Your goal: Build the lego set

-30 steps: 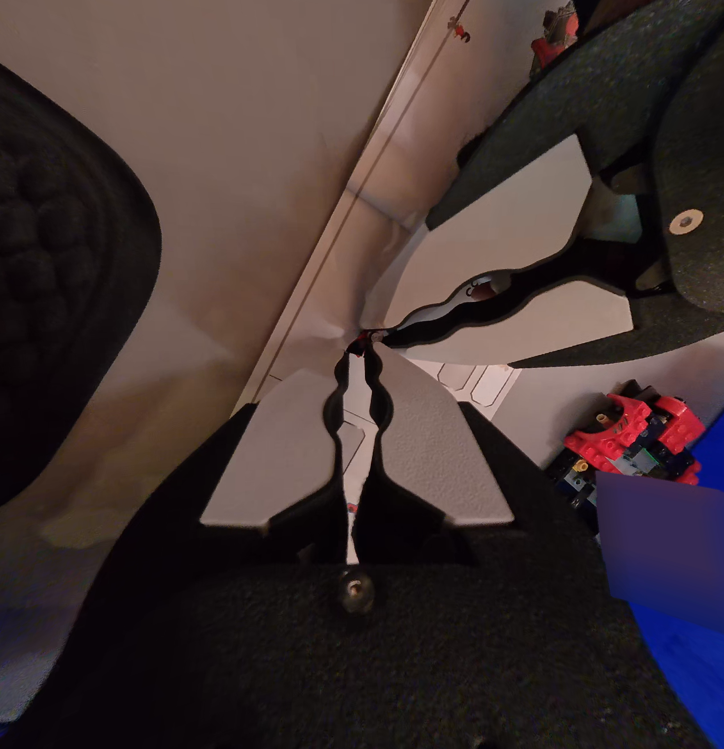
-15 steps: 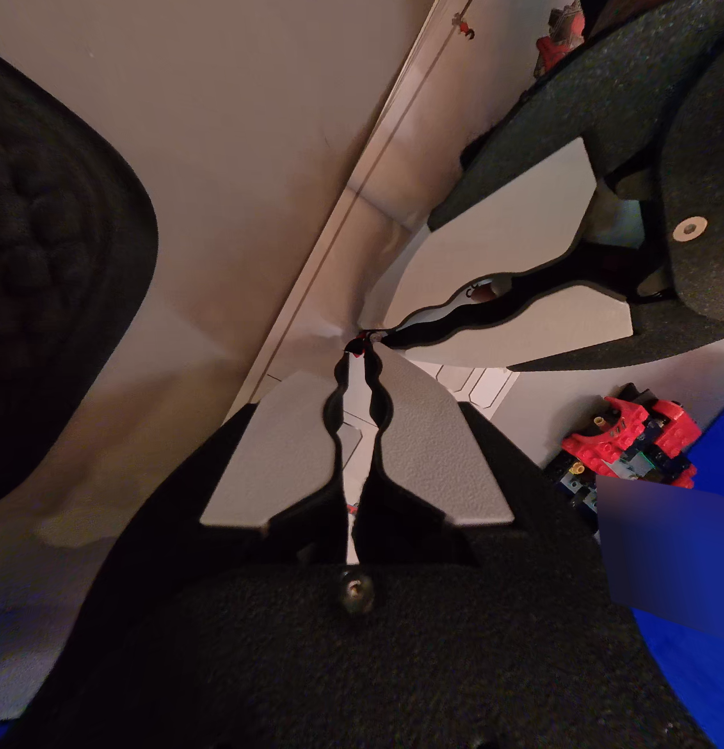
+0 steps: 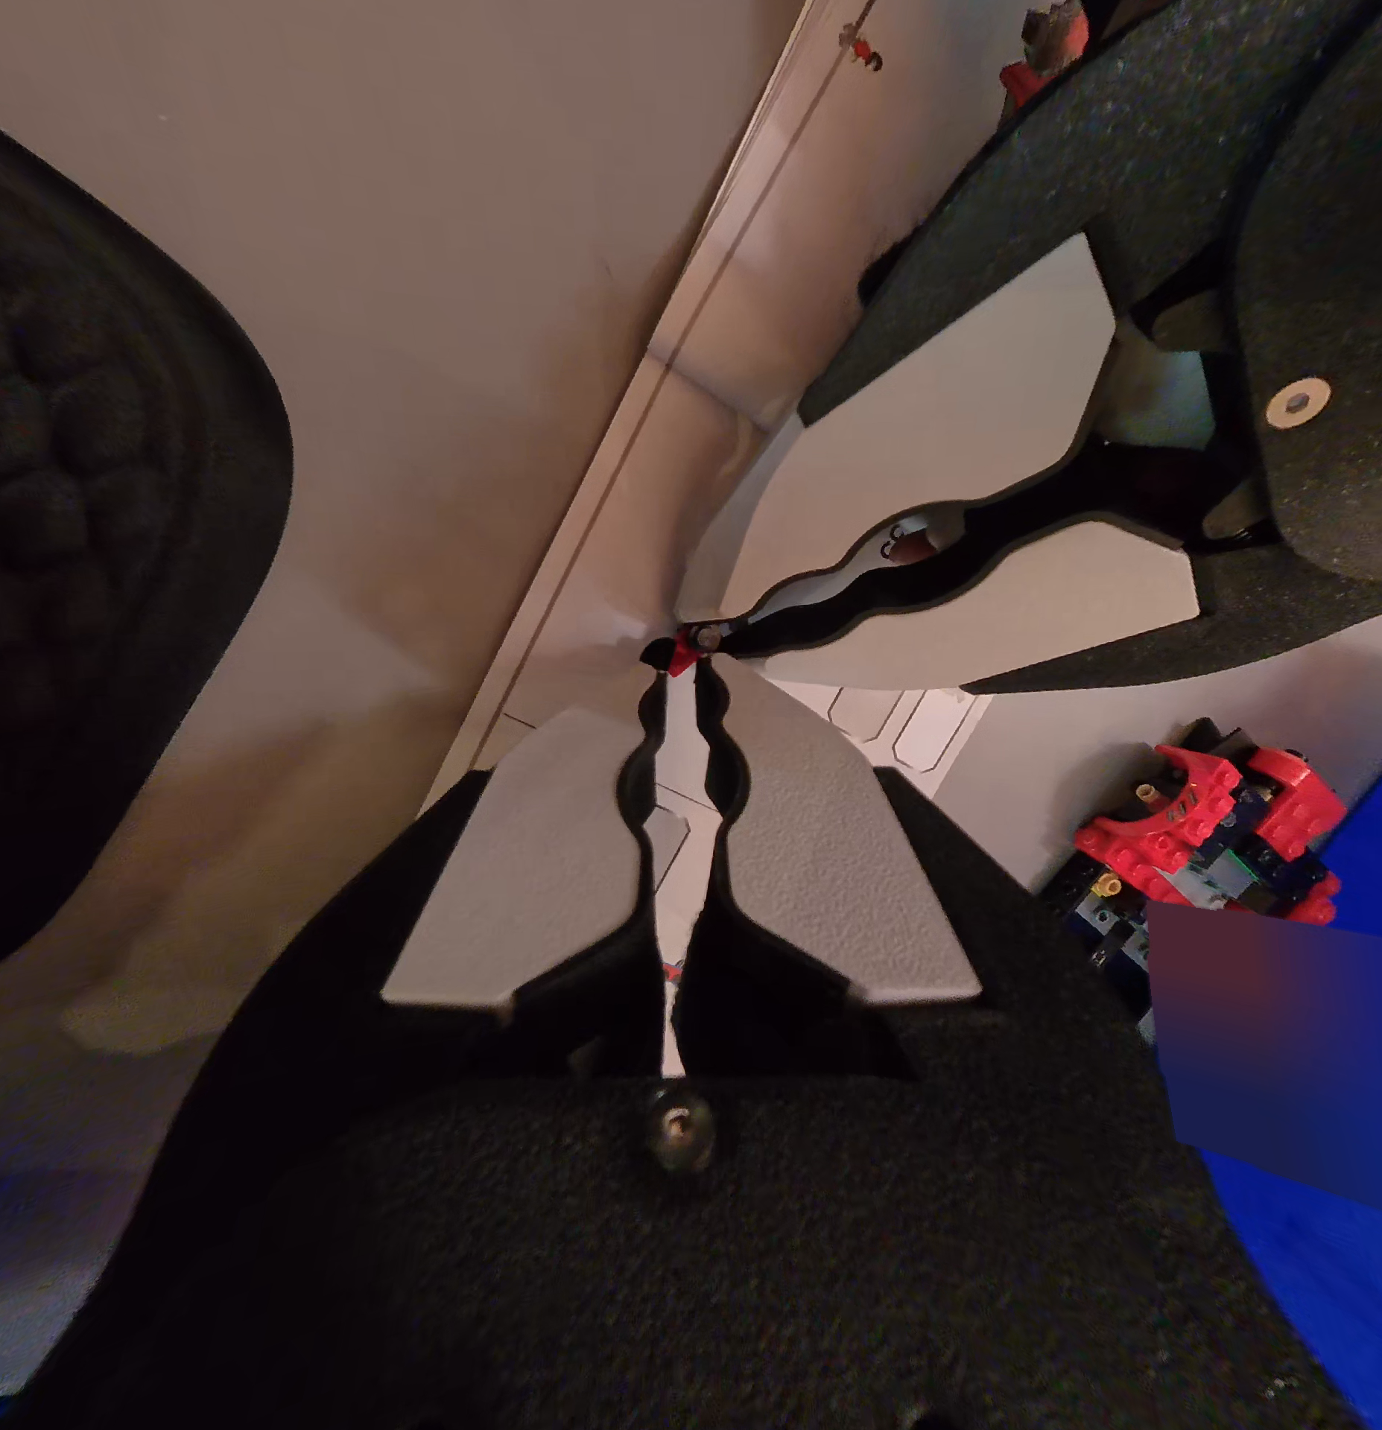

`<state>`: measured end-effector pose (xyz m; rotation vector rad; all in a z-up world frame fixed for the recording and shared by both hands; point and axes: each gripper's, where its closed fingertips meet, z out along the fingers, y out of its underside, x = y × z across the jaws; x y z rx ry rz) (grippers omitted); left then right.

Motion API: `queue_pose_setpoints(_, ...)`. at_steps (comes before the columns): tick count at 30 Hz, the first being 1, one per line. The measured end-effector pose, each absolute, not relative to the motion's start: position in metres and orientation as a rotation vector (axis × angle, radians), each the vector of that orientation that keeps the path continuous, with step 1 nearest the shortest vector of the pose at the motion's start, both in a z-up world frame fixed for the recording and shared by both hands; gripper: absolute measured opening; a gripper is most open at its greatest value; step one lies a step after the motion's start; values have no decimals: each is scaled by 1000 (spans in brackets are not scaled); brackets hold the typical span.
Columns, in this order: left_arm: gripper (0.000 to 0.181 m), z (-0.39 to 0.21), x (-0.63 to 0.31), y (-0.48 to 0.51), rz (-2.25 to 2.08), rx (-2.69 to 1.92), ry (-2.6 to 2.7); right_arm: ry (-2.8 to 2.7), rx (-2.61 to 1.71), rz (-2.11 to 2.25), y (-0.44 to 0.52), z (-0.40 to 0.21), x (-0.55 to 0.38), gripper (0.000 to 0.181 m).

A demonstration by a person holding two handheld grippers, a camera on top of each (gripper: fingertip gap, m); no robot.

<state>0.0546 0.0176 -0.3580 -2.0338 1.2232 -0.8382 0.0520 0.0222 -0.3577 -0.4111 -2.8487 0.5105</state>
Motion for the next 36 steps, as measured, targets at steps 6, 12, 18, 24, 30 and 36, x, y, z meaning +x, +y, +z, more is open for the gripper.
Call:
queue_pose_setpoints(6, 7, -358, 55, 18, -838, -2034, 1224, -2835, -440, 535, 24, -356, 52, 6)
queue_pose_setpoints(12, 7, -358, 55, 18, -831, -2031, 1225, -2762, -978, 605, 24, -356, 64, 3)
queue_pose_setpoints(18, 7, -358, 54, 17, -816, -2019, 1232, -2446, -1522, 803, 9, -362, 73, 13)
queue_pose_setpoints(24, 7, -356, 53, 19, -791, -2003, 1227, -2218, -1565, 732, 19, -363, 62, 10)
queue_pose_setpoints(30, 7, -355, 52, 20, -797, -2006, 1203, -2164, -1629, 788, 16, -366, 59, 9)
queue_pose_setpoints(36, 7, -356, 52, 20, -795, -2011, 1211, -2148, -1582, 751, 21, -365, 60, 0)
